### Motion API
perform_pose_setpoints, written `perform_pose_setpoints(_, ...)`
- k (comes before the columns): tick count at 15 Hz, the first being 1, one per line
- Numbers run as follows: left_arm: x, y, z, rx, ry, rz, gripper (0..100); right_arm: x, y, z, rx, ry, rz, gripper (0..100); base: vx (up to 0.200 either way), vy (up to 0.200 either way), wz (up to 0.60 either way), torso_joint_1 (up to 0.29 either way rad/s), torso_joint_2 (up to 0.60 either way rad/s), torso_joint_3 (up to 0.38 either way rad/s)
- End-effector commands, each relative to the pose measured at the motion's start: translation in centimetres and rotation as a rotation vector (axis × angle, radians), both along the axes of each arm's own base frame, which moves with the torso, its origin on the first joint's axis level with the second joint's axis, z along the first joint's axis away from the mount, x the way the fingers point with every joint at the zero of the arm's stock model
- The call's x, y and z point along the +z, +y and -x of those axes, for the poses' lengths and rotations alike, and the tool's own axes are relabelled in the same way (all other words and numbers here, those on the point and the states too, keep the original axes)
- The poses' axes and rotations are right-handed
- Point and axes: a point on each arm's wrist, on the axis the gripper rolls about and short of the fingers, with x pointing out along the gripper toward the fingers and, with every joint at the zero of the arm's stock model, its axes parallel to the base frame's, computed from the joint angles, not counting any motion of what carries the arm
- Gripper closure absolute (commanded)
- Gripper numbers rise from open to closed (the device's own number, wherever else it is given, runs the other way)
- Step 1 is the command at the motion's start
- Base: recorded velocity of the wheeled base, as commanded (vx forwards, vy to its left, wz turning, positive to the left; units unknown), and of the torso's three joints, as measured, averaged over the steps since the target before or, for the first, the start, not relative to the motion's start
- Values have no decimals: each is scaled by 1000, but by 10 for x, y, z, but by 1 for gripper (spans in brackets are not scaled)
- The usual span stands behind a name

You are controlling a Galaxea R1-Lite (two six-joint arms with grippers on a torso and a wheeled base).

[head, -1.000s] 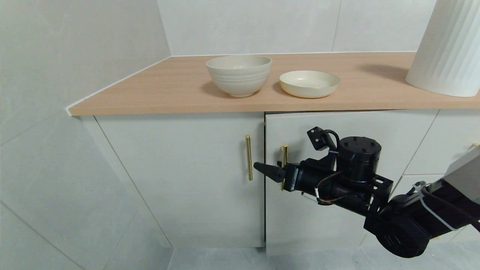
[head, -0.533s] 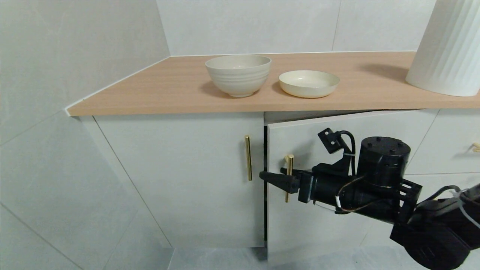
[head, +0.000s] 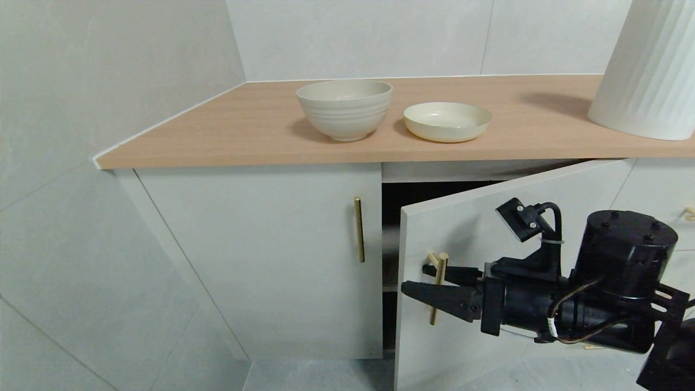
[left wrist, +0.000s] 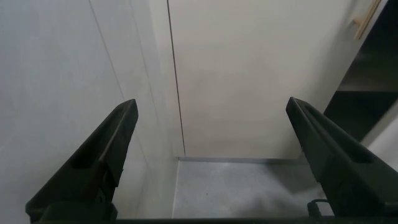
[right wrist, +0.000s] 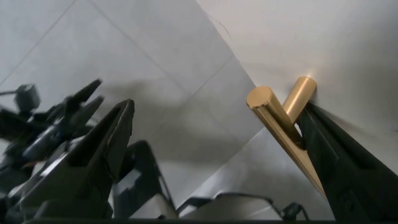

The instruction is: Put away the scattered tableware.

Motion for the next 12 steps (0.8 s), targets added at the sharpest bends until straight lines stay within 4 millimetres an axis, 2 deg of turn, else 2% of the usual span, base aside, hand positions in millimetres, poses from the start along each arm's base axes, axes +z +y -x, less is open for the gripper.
perform_pose_setpoints(1, 0, 0, 0, 1, 0, 0, 0, 8, -8, 10, 19, -19, -18, 0, 0, 0, 0, 0, 0, 0)
perform_pose_setpoints(3, 1, 0, 0, 5, -8, 0, 0, 8, -8, 11, 23, -20, -17, 0, 0, 0, 0, 0, 0, 0)
perform_pose_setpoints(6, 27, 0, 7, -8, -136, 40, 0, 8, -8, 11, 23, -18, -17, 0, 0, 0, 0, 0, 0, 0)
perform_pose_setpoints(8, 39, -3, 13, -141, -135, 31, 0, 7, -8, 12, 25, -17, -15, 0, 0, 0, 0, 0, 0, 0)
perform_pose_setpoints(10, 62, -7, 17, -313, -71, 28, 0, 10, -10, 13, 25, -28, -22, 0, 0, 0, 0, 0, 0, 0)
perform_pose_setpoints(12, 93, -9, 0, -414, 45, 46, 0, 12, -11, 14, 25, -34, -27, 0, 0, 0, 0, 0, 0, 0)
